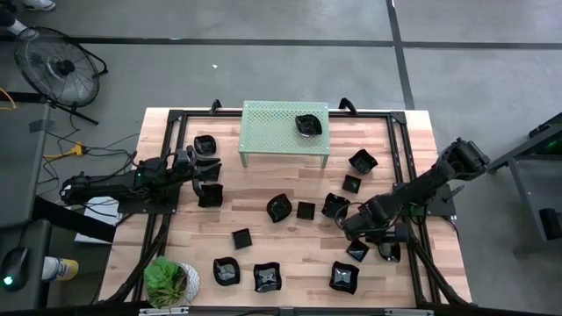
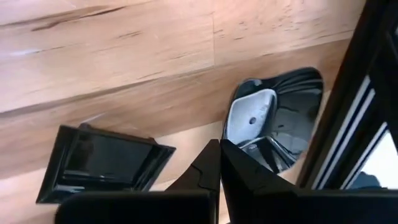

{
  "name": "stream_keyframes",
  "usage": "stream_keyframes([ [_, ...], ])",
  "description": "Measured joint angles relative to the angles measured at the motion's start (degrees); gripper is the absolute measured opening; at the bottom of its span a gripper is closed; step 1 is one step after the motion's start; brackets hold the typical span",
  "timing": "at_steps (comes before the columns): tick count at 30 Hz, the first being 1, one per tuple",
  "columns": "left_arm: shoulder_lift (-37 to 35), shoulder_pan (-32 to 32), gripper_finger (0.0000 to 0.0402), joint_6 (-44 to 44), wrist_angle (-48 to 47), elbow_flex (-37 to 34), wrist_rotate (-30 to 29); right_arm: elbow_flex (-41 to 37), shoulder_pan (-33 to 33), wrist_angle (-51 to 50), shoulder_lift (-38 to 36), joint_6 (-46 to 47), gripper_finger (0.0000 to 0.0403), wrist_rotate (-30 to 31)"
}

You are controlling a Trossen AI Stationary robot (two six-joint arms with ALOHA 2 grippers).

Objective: Pick & Place Mini shaped plates
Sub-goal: Stack the leaf shaped plate on top of the leaf shaped plate on the shelf

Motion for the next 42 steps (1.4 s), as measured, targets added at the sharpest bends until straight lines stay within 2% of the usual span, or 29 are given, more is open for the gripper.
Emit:
stream_keyframes([
  [9,0.00,0.01,0.0085,-0.02,-0.01,0.02,0.01,4.45,0.00,-5.45,-0.02,-7.87,0.0000,3.64],
  [15,0.01,0.02,0.0085,0.00,-0.01,0.00,0.00,8.23,-0.97,-10.38,-0.04,-18.75,0.0000,7.28],
  [21,0.01,0.00,0.0085,0.00,0.01,0.00,0.00,15.12,-4.58,-18.99,-0.04,-32.46,0.0000,11.13],
  [30,0.00,0.01,0.0085,0.00,0.00,0.01,0.00,27.94,-14.94,-31.26,-0.07,-63.41,0.0000,22.34],
  [42,-0.01,0.00,0.0085,-0.01,0.01,0.00,0.00,40.14,-28.67,-31.44,-0.07,-116.57,0.0000,38.84],
])
